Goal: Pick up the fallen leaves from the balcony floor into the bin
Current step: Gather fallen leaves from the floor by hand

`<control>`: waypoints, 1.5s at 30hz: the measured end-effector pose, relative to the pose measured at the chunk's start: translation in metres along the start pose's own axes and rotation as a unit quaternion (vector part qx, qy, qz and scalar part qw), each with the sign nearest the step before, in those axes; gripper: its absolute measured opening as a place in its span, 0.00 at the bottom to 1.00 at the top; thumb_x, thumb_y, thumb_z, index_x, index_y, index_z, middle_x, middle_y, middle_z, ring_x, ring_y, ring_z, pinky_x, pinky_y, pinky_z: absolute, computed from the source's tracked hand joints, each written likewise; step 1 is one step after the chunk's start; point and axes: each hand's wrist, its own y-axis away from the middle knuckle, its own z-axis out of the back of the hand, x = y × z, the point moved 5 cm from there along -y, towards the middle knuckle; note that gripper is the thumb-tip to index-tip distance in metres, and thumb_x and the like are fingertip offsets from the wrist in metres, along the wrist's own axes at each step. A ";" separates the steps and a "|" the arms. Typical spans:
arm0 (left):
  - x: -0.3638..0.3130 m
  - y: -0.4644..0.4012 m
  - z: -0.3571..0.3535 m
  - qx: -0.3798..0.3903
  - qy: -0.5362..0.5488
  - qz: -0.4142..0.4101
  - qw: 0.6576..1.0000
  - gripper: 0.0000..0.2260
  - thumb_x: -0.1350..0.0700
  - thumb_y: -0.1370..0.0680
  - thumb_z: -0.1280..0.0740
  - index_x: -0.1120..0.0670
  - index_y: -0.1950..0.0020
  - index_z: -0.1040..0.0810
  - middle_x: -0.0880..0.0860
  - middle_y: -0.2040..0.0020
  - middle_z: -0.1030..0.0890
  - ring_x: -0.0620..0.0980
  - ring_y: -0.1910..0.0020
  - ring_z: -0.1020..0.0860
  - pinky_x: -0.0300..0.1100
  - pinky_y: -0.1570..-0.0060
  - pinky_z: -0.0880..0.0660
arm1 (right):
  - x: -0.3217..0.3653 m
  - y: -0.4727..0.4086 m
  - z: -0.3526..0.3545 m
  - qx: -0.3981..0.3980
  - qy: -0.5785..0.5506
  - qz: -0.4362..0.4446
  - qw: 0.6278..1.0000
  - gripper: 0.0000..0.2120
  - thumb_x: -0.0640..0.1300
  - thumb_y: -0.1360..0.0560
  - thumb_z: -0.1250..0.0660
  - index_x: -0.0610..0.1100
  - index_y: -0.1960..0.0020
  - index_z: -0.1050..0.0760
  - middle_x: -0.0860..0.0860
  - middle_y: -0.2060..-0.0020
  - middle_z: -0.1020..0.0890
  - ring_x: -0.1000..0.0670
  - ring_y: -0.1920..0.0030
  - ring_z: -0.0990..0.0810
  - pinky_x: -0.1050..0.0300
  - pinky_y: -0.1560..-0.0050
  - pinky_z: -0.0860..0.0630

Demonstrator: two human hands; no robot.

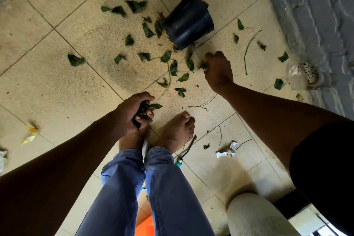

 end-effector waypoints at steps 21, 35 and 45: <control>0.004 0.017 -0.003 0.001 0.017 0.003 1.000 0.13 0.55 0.21 0.34 0.52 0.63 0.35 0.51 0.67 0.33 0.43 0.79 0.33 0.30 0.86 0.44 | 0.000 0.021 0.018 -0.032 -0.173 -0.119 0.977 0.26 0.25 0.31 0.34 0.44 0.38 0.34 0.45 0.61 0.20 0.48 0.63 0.23 0.57 0.68 0.31; 0.003 0.019 0.000 -0.007 0.016 -0.013 1.000 0.13 0.55 0.21 0.33 0.51 0.62 0.35 0.50 0.69 0.32 0.43 0.79 0.33 0.30 0.85 0.44 | -0.007 0.033 -0.003 -0.044 -0.247 -0.131 0.959 0.19 0.29 0.28 0.30 0.47 0.42 0.19 0.44 0.50 0.16 0.45 0.53 0.14 0.47 0.57 0.15; 0.004 0.014 0.008 0.051 0.012 0.014 0.999 0.10 0.54 0.23 0.34 0.51 0.60 0.34 0.49 0.68 0.33 0.43 0.77 0.33 0.31 0.87 0.43 | -0.046 0.053 -0.018 -0.020 -0.316 -0.347 0.883 0.11 0.29 0.30 0.26 0.43 0.54 0.15 0.43 0.57 0.14 0.43 0.64 0.14 0.50 0.61 0.15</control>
